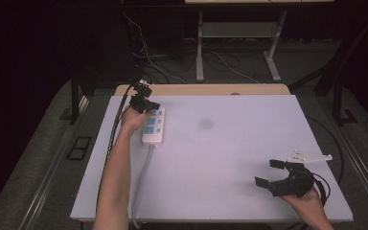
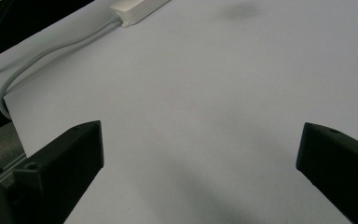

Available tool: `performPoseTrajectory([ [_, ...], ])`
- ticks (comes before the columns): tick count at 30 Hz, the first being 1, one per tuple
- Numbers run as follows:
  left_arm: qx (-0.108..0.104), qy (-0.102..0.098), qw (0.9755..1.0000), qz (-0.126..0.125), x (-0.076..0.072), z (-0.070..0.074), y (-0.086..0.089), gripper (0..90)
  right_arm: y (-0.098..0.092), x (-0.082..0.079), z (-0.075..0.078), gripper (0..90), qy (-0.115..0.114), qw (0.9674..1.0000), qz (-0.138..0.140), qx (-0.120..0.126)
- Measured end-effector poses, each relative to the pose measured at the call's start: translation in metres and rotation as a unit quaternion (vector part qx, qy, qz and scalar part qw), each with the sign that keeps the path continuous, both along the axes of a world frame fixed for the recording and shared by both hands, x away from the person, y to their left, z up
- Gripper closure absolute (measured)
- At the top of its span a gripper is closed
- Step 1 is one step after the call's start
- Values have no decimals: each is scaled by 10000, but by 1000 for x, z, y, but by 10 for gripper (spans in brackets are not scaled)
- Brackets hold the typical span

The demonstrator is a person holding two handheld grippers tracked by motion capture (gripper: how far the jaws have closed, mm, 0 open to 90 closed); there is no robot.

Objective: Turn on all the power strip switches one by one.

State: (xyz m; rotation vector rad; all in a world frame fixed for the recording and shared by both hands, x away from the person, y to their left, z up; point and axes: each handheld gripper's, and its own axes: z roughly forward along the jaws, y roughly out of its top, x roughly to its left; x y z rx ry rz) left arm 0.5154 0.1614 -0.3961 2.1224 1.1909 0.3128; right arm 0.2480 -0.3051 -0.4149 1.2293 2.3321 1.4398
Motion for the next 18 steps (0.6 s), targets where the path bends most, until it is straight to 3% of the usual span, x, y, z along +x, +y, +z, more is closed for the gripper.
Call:
performPoseTrajectory([
  [3, -41, 4, 10000, -10, 0, -2, -3, 893, -1, 1, -1, 5, 24, 10000, 3, 12],
  [10, 96, 64, 9999, -54, 1, -8, -7, 893, -1, -1, 1, 5, -6, 10000, -8, 23],
  [18, 11, 116, 9999, 73, 1, -15, -6, 893, -1, 0, 0, 5, 6, 10000, 0, -1],
])
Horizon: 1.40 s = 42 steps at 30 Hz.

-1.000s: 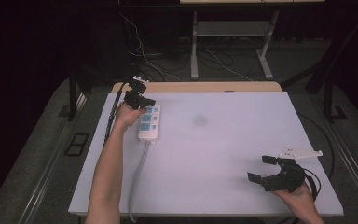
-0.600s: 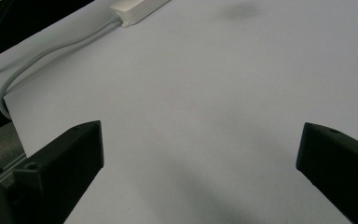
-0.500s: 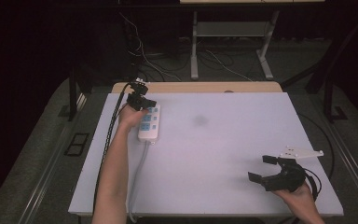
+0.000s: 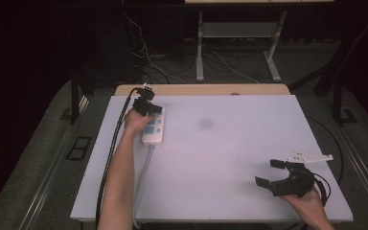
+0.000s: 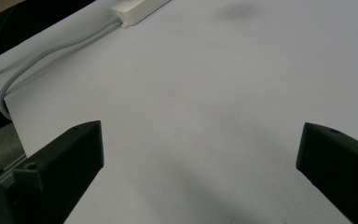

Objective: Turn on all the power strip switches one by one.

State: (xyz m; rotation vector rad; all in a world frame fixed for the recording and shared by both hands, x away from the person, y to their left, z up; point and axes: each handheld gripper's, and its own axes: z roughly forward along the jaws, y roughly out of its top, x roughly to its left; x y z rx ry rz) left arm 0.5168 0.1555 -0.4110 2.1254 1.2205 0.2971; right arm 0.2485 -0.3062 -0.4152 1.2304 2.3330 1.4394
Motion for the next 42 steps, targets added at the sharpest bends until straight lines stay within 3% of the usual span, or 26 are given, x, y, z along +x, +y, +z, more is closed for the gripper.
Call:
performPoseTrajectory([
  [10, -125, 68, 9999, 75, 1, -2, 1, 894, 0, 0, 0, 5, 0, 10000, -1, 6],
  [13, -242, 180, 9995, 117, 1, -3, 2, 894, -1, 0, 0, 4, 14, 10000, -8, 4],
  [22, -117, 139, 9998, 106, 0, -3, -1, 896, -1, -1, 0, 5, -5, 10000, -4, 11],
  [27, -220, 147, 9995, 172, 0, -4, 0, 896, -3, 0, 0, 5, 8, 10000, -12, 15],
  [34, -186, 133, 9996, 137, 0, -5, 0, 898, -4, -2, 1, 4, -21, 10000, -31, 35],
  [42, -356, 155, 9991, 182, 0, -7, 3, 899, -7, -4, 2, 4, -34, 10000, -41, 50],
])
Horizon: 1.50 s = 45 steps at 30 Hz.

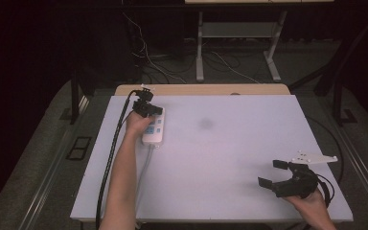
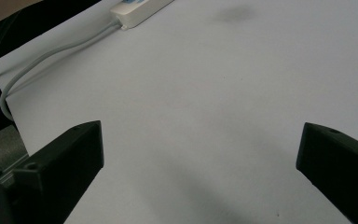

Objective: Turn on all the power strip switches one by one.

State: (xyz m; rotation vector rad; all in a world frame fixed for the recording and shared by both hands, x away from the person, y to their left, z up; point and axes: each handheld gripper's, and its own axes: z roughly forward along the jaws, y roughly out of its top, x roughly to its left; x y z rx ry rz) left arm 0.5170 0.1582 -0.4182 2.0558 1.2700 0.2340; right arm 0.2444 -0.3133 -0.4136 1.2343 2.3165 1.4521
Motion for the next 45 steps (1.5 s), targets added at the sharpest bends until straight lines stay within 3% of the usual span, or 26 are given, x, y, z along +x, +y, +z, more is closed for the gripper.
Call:
performPoseTrajectory([
  [18, 24, 17, 9999, 163, -2, 1, -2, 895, -1, 0, 1, 5, -24, 10000, -22, 22],
  [19, -37, -17, 9999, 167, -2, 2, -2, 895, -1, 0, 1, 5, -25, 10000, -22, 18],
  [23, 61, -65, 9999, 85, -4, 3, -3, 894, -1, 1, 0, 5, -10, 10000, -17, 3],
  [30, 41, -451, 9989, -130, -16, 22, -6, 890, 1, 1, 0, 5, -12, 10000, -19, -7],
  [32, -43, -604, 9980, -155, -21, 28, -5, 829, 1, 1, 0, 5, -24, 10000, -19, -10],
  [36, -206, -704, 9969, -276, -31, 38, 0, 743, 1, 1, 0, 5, -16, 10000, -13, -12],
  [41, -620, -746, 9949, -267, -46, 47, 13, 473, 1, 1, 0, 4, -24, 10000, -18, 2],
  [45, -776, -747, 9936, -327, -60, 51, 23, 238, 2, 0, 1, 4, -22, 10000, -7, -6],
])
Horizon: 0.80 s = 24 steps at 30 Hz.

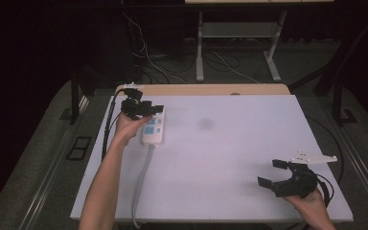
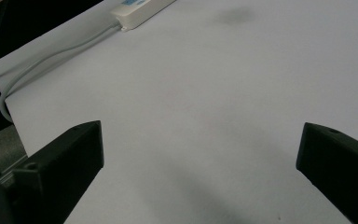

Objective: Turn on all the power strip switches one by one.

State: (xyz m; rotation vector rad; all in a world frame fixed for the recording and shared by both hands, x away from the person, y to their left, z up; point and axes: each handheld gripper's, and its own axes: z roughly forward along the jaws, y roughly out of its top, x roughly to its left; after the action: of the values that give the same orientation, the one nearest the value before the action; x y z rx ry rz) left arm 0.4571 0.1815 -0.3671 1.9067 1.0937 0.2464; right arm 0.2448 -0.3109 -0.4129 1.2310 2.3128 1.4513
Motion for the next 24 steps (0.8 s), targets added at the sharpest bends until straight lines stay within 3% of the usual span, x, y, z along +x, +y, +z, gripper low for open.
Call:
performPoseTrajectory([
  [1, 7, 6, 10000, -27, -4, 1, 2, 158, 0, 0, 0, 4, -4, 10000, 11, 2],
  [5, -55, -1, 9998, -172, -21, 3, 10, 0, 1, 0, 1, 5, -15, 10000, 16, -11],
  [8, -171, -117, 9995, -252, -36, 5, 13, 0, 1, 0, 1, 5, -15, 10000, 8, -8],
  [21, -32, -540, 9979, -359, -95, 1, 16, 0, 2, -2, 1, 4, -10, 10000, 0, 11],
  [24, -92, -625, 9973, -369, -108, -1, 17, 0, 3, -1, 1, 4, -7, 10000, 0, 7],
])
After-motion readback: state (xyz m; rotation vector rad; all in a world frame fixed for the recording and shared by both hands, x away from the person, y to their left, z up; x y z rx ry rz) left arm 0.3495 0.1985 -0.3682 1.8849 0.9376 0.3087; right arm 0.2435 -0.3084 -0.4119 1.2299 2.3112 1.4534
